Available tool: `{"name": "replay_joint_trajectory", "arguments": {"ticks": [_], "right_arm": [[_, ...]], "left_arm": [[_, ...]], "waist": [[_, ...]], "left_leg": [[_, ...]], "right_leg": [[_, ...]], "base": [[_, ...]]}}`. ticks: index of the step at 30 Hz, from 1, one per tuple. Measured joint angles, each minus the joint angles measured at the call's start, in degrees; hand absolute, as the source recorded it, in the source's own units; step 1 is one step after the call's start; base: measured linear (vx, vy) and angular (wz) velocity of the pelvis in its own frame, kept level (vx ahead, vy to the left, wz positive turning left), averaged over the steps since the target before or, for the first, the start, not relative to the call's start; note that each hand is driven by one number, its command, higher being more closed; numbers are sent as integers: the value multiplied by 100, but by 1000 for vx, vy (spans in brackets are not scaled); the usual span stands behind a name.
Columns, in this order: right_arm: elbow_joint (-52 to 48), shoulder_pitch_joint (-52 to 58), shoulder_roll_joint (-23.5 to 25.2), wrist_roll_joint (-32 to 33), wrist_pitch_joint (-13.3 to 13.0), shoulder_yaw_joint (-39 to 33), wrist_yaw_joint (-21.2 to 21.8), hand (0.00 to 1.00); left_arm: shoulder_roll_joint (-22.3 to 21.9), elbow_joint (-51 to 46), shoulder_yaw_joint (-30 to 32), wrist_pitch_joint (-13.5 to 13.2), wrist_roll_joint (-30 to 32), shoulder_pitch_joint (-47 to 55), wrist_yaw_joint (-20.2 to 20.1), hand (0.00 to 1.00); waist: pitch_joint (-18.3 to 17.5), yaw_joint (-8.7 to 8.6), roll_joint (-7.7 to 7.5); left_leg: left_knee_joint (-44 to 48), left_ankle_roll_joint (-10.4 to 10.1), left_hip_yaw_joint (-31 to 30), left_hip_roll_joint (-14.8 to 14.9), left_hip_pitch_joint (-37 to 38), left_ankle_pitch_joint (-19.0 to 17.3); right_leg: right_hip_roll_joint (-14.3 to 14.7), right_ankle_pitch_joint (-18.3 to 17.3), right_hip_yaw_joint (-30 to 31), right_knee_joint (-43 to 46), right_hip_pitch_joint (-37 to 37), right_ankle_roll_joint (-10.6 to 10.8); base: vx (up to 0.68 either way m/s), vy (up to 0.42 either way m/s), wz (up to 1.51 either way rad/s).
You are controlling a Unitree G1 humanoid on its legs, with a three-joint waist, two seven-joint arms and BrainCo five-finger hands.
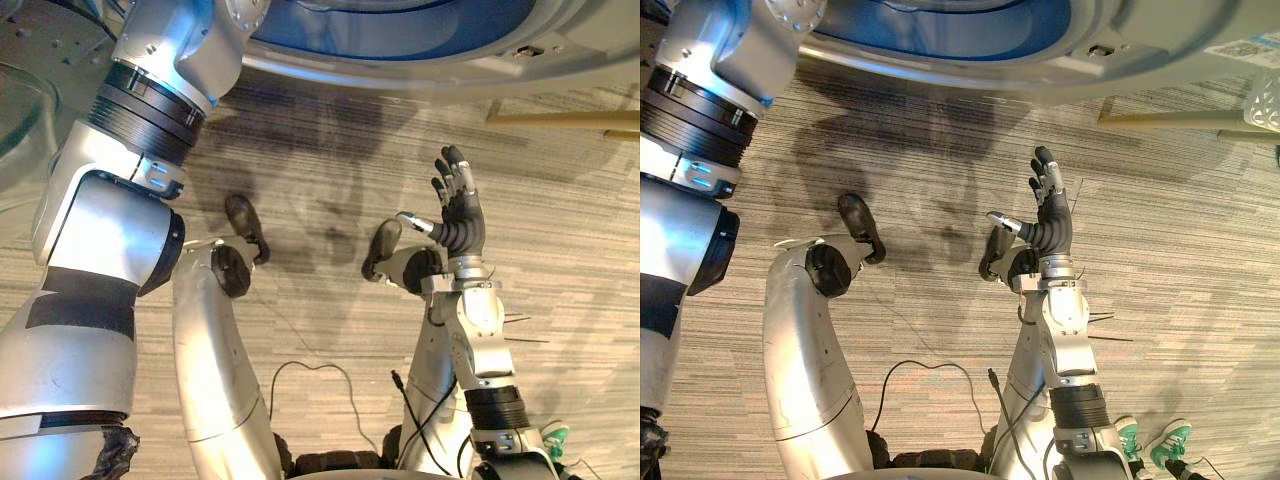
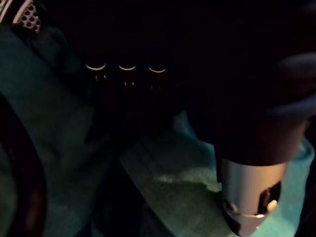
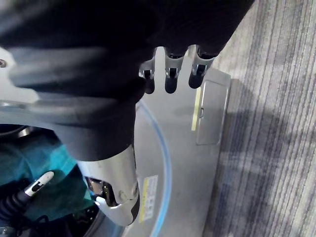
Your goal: Pick up the laundry basket with both hands and put the clothes into the washing machine.
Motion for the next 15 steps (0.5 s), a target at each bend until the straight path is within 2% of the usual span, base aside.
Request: {"name": "replay_joint_trajectory", "arguments": {"ticks": [4, 7, 8, 13, 15], "right_arm": [[1, -4, 20, -3, 10, 3, 17, 0], [142, 47, 30, -8, 6, 0, -26, 0], [176, 26, 17, -8, 6, -2, -26, 0], [274, 30, 30, -25, 26, 10, -30, 0], [274, 30, 34, -80, 26, -12, -40, 0]], "left_arm": [[-96, 0, 263, -17, -68, 419, -15, 0], [-357, 193, 543, -1, -70, 1432, -119, 0], [-422, 252, 617, 5, -59, 1729, -195, 0], [-456, 371, 1163, 108, -197, 2225, -384, 0], [-464, 318, 1742, 117, -607, 2324, -360, 0]], "waist": [[-22, 4, -1], [-610, 6, 19], [-659, 29, 69], [-664, 29, 78], [-664, 19, 78]], "left_leg": [[-10, 0, -5, 28, 202, -17], [-143, -32, 113, 89, 95, -57], [-183, -7, 123, 102, 109, -38], [-138, -2, 131, 164, 85, -27], [-111, -2, 120, 176, 89, -27]], "right_leg": [[33, -2, -2, -48, 217, 3], [67, 16, 35, -166, 20, 13], [96, 62, 32, -230, 29, -7], [140, 93, 40, -216, -7, -18], [143, 89, 41, -174, -6, -24]], "base": [[5, -20, -2], [8, -40, -9], [23, -34, -9], [37, -24, -8], [0, 0, 0]]}}
